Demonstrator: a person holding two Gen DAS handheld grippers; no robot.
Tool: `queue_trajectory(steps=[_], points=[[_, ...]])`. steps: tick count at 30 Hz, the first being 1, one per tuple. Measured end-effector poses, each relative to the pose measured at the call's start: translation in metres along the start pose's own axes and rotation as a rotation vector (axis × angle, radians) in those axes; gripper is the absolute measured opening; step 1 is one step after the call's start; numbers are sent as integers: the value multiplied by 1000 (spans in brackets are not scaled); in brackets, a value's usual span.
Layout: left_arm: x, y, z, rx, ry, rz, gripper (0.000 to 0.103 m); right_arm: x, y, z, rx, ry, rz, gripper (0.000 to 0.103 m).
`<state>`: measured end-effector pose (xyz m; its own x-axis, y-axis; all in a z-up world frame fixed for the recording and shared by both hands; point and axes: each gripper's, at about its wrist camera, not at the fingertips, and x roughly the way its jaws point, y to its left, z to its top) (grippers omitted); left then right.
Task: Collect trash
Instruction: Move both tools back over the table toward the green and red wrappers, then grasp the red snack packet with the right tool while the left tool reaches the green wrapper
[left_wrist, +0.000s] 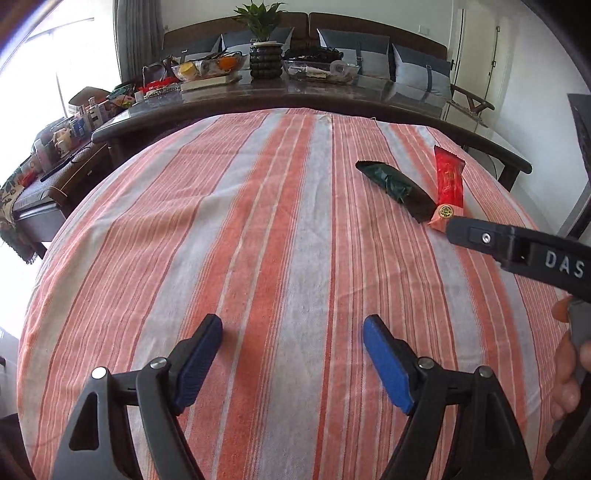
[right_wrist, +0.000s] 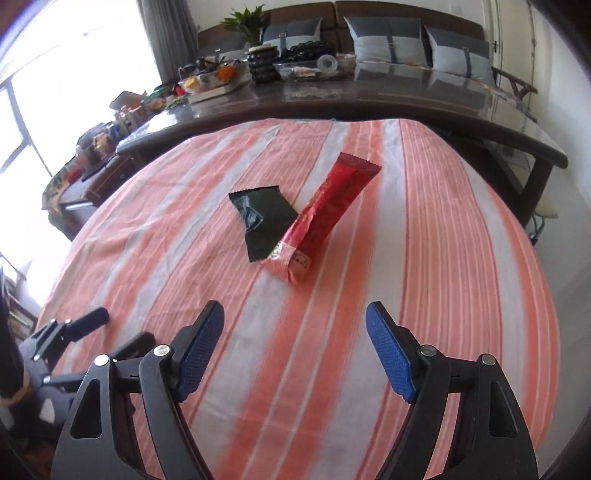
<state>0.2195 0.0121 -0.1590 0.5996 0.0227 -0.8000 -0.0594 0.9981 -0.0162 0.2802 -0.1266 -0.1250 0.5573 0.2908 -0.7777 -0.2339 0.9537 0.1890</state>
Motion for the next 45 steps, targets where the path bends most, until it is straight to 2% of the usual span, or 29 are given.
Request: queue_trajectory(steps=[5,8,9,11,14,16,19,22,25,28,31,34,36,38,39,40,42,45], points=[[0,-1,0,0,1,-2,82,38,3,19,35,34,-47,77],[0,-1,0,0,1,-3,82,39,-6,22,36,22,-65,47],[0,-1,0,0,1,-3,82,36,-9,21,34,19,-66,29],[0,-1,0,1,1,-2,82,25,-21,19,45,12,-74,26],[-2,-2,1,-27,9,-13,82,2,-38,8,37,-2,-105,26],[-1,-9,11,-54,31,-80,82,-14,-48,-7,20,0,-130,26],[6,-30,38,-62,61,-166,82,-29,-57,-32,-3,-11,-151,26],[22,-53,73,-74,41,-179,82,-34,-60,-51,0,-39,-146,25],[50,-66,99,-153,71,-211,82,-35,-57,-47,-5,-43,-114,25],[73,-76,114,-199,87,-155,82,-31,-55,-45,-17,-45,-110,25],[85,-87,121,-194,82,-55,82,-30,-58,-45,-2,-44,-93,25],[96,-101,123,-97,95,80,83,-29,-60,-45,8,-42,-84,25],[95,-104,121,-47,72,97,83,-29,-63,-45,19,-40,-72,25],[92,-95,115,-53,52,46,81,-29,-66,-45,31,-40,-58,25],[89,-92,112,-36,34,40,70,-30,-66,-46,29,-39,-56,25],[84,-89,109,-6,13,27,52,-30,-66,-45,23,-36,-57,25],[77,-83,104,46,12,-19,47,-32,-65,-46,9,-27,-60,25],[60,-66,90,97,29,-100,47,-36,-65,-46,-5,-4,-41,25]])
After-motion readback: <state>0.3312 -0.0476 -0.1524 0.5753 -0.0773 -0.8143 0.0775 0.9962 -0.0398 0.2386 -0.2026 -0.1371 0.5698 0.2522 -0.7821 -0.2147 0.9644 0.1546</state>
